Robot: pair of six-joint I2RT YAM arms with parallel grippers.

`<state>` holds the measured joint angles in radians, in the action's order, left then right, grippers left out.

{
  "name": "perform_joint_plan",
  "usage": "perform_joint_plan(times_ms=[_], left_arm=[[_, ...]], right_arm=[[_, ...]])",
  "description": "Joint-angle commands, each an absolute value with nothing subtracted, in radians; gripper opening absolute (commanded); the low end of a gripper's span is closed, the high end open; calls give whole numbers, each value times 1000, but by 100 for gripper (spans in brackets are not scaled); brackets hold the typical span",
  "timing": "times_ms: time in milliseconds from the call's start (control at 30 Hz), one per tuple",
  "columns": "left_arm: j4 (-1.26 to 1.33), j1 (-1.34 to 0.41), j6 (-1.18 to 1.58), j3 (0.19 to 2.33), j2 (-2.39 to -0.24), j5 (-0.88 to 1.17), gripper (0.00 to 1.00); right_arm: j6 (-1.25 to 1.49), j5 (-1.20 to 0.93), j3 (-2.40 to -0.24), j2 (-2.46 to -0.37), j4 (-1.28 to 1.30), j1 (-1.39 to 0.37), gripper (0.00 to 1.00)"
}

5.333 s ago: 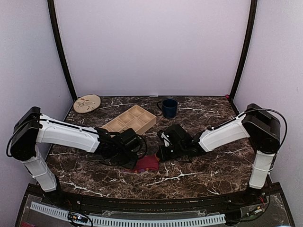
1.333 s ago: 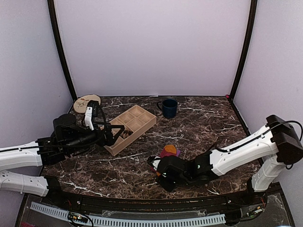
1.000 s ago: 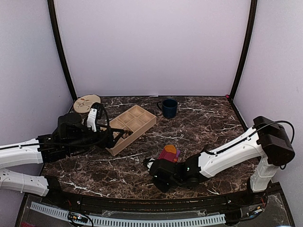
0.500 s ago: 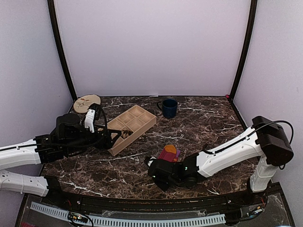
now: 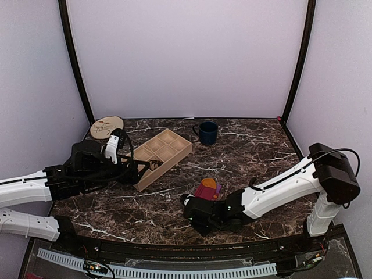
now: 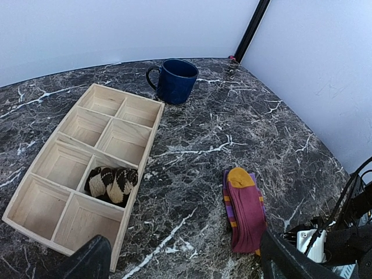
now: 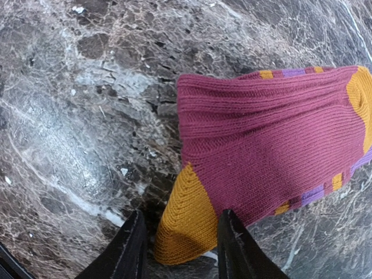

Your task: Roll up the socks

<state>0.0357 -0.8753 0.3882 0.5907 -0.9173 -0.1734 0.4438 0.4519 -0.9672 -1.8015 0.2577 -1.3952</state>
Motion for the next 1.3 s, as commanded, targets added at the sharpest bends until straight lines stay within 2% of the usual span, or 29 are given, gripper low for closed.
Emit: perform_joint_plan(times_ms=[0,233,400,633,967,1267], left_arm=[[61,-875,386,589,-917,-172,91],[70,-876,388,576,-926,-159,91],[87,-876,376,572,-945,-139,92],[107,-876,351,574,-983,-100,98],[127,-877,295,602,-1088,-32,99],[140,-937,227,692,-1242,-2,99]], right_arm=[[467,431,-928,-1816,273,-1394,34],[478,377,-908,-1815,259,-1371,9],[464,327,-912,-1799,249,-1347,1],[445,156,-930,-1759,242,-1296,0],[493,-193,-970,-1678,230,-1163,0],[632,-487,-876,-1630,86,-1016,0]])
